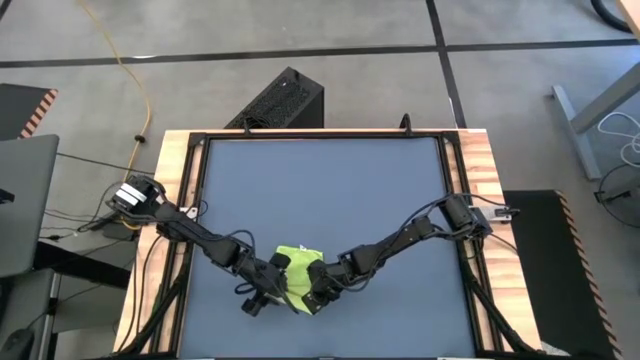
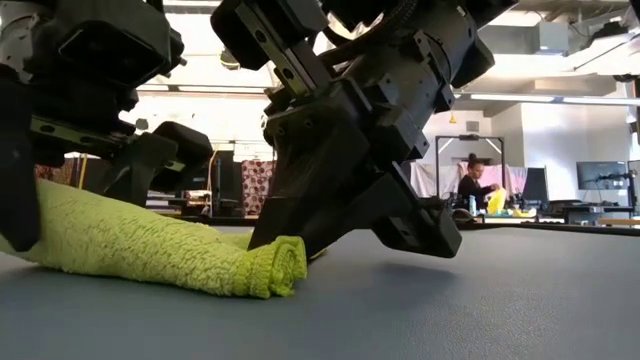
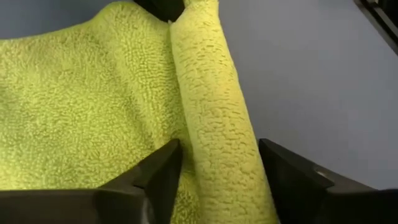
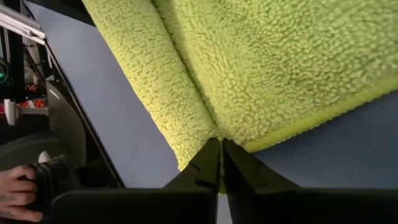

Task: Roll towel
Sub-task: Roll the green towel

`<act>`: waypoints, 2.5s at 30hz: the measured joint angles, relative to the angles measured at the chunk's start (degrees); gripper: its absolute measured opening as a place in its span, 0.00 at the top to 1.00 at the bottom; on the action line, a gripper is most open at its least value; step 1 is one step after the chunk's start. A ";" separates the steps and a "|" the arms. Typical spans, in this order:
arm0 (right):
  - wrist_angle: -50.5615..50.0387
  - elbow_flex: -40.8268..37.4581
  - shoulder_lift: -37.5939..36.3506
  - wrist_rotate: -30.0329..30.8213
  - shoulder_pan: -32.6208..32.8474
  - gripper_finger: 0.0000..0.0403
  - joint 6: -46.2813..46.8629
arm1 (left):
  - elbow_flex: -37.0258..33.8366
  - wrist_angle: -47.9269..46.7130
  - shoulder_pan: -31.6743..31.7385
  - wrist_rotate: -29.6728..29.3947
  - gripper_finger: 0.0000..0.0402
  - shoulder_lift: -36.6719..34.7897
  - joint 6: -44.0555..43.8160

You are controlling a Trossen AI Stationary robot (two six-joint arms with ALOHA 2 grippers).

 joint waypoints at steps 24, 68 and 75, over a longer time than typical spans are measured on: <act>-1.24 0.16 -2.90 0.57 -0.24 0.73 4.50 | 0.11 -4.06 -0.02 1.98 0.99 -0.11 -1.60; -9.27 -0.52 -2.19 16.64 -3.76 0.70 2.44 | -0.04 -8.31 -4.27 -3.78 1.00 -2.49 -10.60; -8.23 -0.72 -2.43 18.64 -3.99 0.70 0.69 | -0.04 -5.42 -5.14 -8.75 1.00 -3.45 -6.18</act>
